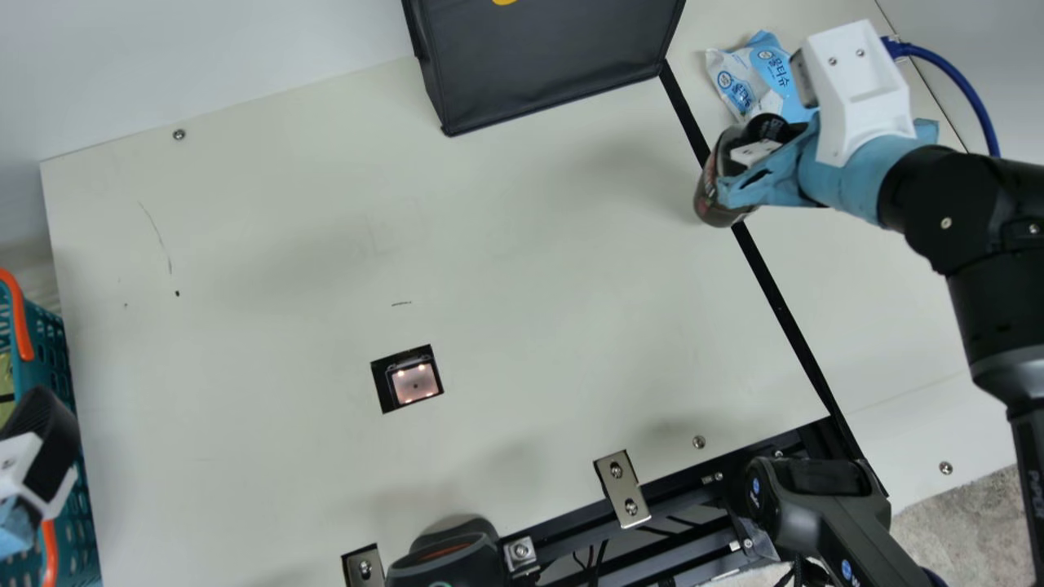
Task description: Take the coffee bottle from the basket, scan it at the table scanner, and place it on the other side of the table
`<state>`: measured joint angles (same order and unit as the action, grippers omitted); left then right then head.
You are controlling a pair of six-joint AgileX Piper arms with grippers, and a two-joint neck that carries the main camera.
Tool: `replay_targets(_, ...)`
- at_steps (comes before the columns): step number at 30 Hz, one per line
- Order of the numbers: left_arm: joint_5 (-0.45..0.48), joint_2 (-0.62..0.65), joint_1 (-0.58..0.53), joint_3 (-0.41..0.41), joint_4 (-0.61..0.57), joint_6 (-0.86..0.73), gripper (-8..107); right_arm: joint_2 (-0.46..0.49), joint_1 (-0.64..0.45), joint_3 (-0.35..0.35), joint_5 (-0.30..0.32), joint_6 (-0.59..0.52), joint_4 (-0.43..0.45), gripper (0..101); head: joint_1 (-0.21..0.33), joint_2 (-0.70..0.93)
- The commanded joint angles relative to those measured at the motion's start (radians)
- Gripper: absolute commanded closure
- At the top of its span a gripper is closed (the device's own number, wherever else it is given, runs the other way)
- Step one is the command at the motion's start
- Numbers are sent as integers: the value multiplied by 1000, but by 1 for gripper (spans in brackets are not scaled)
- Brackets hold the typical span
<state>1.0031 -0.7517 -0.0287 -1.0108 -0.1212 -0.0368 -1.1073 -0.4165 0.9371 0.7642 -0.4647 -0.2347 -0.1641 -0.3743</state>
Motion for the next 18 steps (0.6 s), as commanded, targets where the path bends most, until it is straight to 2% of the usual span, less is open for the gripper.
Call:
replay_targets(1,0,0,0,0,0,0,9,-13,-93,5,-2,-68,-30,101,26,-2)
replay_targets(10,0,0,0,0,0,0,9,-91,-288,30,-16,-250,-133,101,26,-2)
replay_targets(18,0,0,0,0,0,0,9,-152,-389,43,-30,-367,-203,101,26,-2)
